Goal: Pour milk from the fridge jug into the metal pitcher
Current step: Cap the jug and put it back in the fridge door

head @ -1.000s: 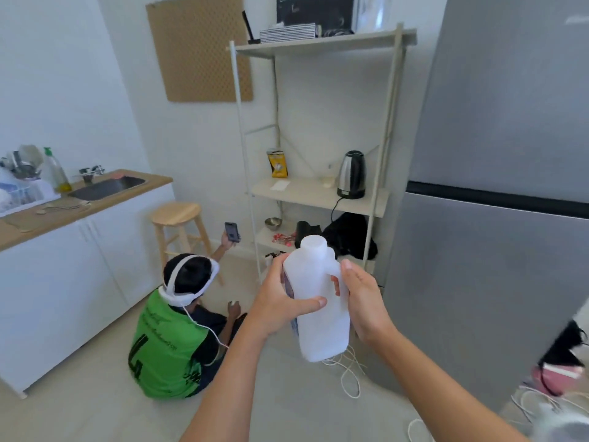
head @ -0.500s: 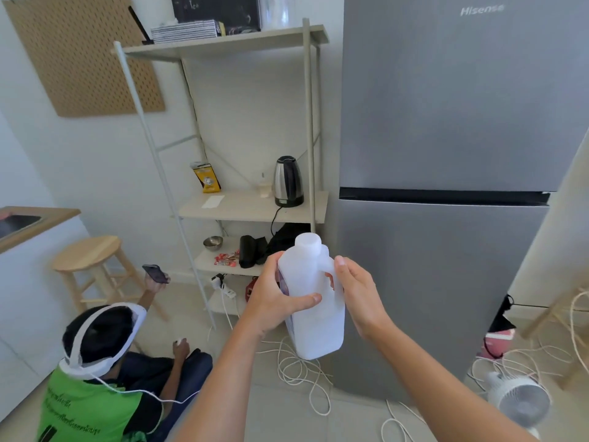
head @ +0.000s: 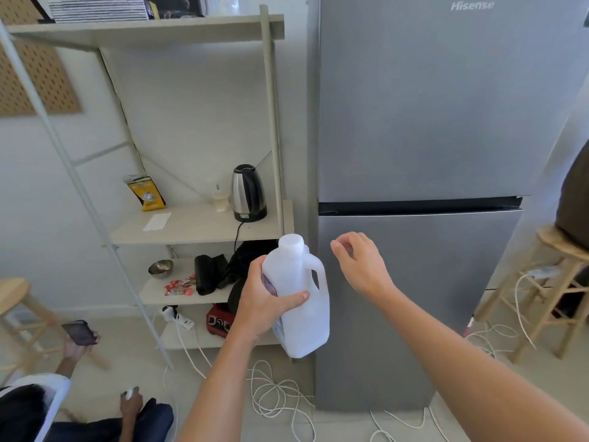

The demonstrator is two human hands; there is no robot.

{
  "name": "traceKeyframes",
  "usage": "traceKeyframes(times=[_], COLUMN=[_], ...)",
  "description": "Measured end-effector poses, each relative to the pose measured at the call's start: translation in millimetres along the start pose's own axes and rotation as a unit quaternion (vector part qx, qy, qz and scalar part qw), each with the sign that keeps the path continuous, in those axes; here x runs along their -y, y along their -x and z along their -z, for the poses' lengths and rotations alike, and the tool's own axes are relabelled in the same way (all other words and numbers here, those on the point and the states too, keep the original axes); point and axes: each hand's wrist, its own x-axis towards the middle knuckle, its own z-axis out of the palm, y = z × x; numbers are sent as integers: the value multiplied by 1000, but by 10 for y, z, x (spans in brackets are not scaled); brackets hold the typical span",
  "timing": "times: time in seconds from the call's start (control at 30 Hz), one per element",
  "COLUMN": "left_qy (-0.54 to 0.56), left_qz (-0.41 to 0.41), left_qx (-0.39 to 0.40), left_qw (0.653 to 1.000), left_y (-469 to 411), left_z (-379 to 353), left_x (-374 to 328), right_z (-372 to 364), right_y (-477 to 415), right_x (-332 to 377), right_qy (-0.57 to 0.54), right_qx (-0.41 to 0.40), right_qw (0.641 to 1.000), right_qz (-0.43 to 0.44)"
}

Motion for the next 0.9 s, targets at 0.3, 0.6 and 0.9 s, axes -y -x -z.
traceKeyframes(times=[0.3,0.6,0.9], left_qy=[-5,-14,-7], left_qz=[19,36,43], left_qx=[-14,-35,-26], left_qw=[1000,999,999], left_y=[-481,-759,-917], left_z=[56,23,-59], left_x=[186,300,371], right_z=[-245,-492,-671], right_y=[-999,-1503,-1564], right_x=[-267,-369,-477], right_qy=[269,342,372], right_qx=[25,52,-30], right_qw=[959,932,926], right_qz=[82,108,52])
